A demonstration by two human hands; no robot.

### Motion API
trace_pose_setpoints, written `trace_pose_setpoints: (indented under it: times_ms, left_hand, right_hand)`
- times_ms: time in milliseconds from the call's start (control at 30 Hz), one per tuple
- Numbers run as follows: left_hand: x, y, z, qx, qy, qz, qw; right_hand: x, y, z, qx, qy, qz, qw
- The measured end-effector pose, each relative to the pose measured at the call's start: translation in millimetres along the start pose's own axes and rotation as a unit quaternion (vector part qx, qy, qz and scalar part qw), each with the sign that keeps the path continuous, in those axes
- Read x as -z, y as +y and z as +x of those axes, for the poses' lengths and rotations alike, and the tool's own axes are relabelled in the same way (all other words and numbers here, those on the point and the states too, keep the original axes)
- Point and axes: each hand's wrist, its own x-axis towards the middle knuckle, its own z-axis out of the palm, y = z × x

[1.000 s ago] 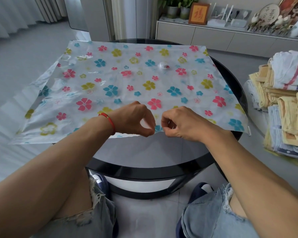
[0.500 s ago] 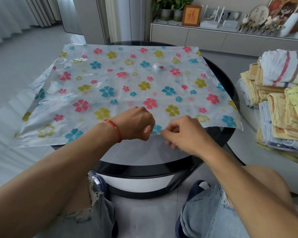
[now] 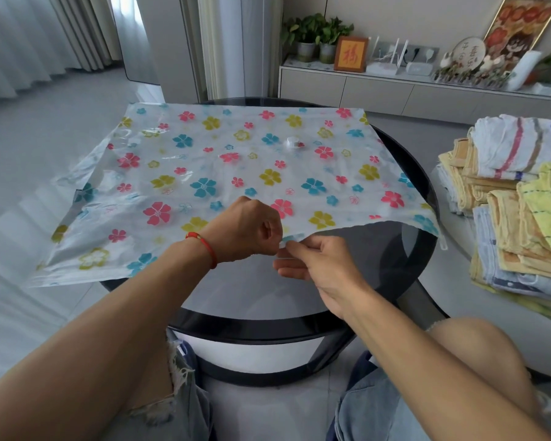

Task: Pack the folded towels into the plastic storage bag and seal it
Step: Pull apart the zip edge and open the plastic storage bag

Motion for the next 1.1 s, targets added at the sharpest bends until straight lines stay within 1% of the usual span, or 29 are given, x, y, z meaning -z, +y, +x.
trace_pose_setpoints:
  times_ms: [100,200,267,333,400,533,633,767,967,1100]
  left_hand:
    - [1.0,4.8,-2.3,-0.03,-0.021,0.039,0.999]
    - [-2.9,11.7,-6.5,-0.073,-0.002,0.134,0.988]
    - [-4.9,14.7,-8.1,-0.055,0.006,0.182,0.982]
    - [-5.8,17.0,-8.5,-0.035,-0.01,0.205,0.978]
    - [-6.1,18.5,-8.2,-0.035,-0.02,0.219,0.975]
    - [-8.9,22.5,-7.6,-0.023,-0.021,0.236,0.971]
    - [-9.8,28.3,-7.6,-0.032,-0.004,0.251,0.967]
    - [-4.3,27.8,-7.7,-0.028,0.013,0.238,0.971]
    - [-4.6,31.6,-5.3,-0.024,0.021,0.252,0.967]
    - [-4.3,29.9,-6.6,-0.028,0.037,0.228,0.973]
  right_hand:
    - [-3.5,-5.0,-0.3,-0.026,-0.004,0.025,0.999]
    - [-5.9,-5.2,3.0,-0.007,0.021,-0.003,1.0]
    - [-6.8,-3.5,4.6,0.013,0.031,-0.032,0.999]
    - [-6.9,-1.2,5.6,0.03,0.044,-0.071,0.996]
    - [-6.9,0.0,6.2,0.045,0.059,-0.107,0.991]
    - [-8.9,-0.3,7.1,0.079,0.094,-0.193,0.974]
    - [-9.6,-1.3,6.5,0.097,0.112,-0.216,0.965]
    - [-8.4,-4.4,5.9,0.119,0.116,-0.216,0.962]
    - [-3.2,-4.4,11.0,0.083,0.122,-0.174,0.974]
    - [-2.7,-1.9,13.4,0.086,0.127,-0.189,0.97]
